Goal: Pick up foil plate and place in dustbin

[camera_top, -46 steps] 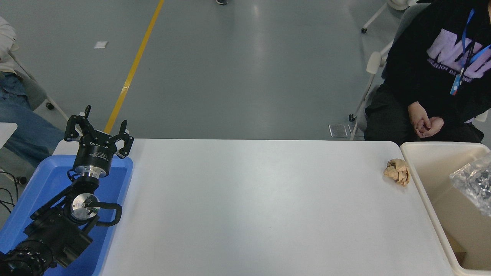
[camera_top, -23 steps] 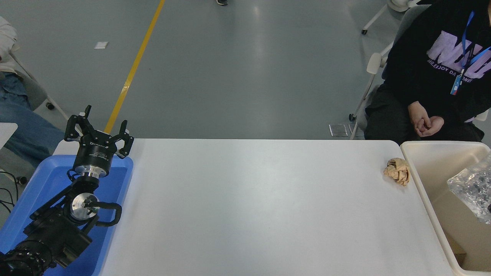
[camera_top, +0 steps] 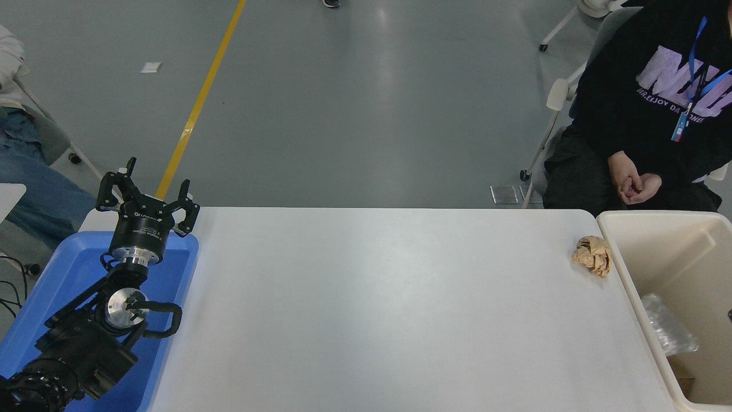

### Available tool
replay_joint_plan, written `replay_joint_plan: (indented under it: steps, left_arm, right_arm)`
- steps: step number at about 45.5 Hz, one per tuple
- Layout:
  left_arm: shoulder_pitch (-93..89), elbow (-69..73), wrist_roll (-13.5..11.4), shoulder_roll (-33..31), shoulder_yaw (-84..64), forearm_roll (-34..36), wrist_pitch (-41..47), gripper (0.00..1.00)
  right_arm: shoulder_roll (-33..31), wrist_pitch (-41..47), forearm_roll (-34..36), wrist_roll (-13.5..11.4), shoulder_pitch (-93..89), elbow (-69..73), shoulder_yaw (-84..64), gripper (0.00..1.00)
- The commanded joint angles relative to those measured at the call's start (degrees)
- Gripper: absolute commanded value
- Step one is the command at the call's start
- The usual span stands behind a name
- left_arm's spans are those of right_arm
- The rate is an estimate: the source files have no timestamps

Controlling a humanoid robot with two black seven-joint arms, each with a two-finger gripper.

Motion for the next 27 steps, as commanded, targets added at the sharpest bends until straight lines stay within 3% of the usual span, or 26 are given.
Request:
replay_joint_plan:
  steps: [1, 7, 12, 18, 27]
  left_arm:
    - [0.0, 0.0, 0.0, 0.0, -0.1, 0.0, 0.0, 0.99]
    - [0.0, 0.0, 0.0, 0.0, 0.0, 0.0, 0.0, 0.99]
    - [0.0, 0.0, 0.0, 0.0, 0.0, 0.0, 0.0, 0.99]
    - [0.0, 0.0, 0.0, 0.0, -0.1, 0.0, 0.0, 0.99]
    - [-0.1, 0.0, 0.0, 0.0, -0.1, 0.0, 0.0, 0.99]
  right_arm:
    - [-1.5, -0.6, 0.0, 0.1, 1.9, 3.7, -0.2, 0.81]
    - [-5.1, -0.4, -0.2, 0.1, 6.3, 11.0, -0.6, 0.82]
    - [-11.6, -0.3, -0.3, 0.1, 15.0, 25.2, -0.9, 0.82]
    - [-16.9, 0.4, -2.7, 0.1, 23.0, 39.1, -2.1, 0.94]
    - [-17.4, 1.0, -5.3, 0.1, 34.7, 52.1, -15.2, 1.00]
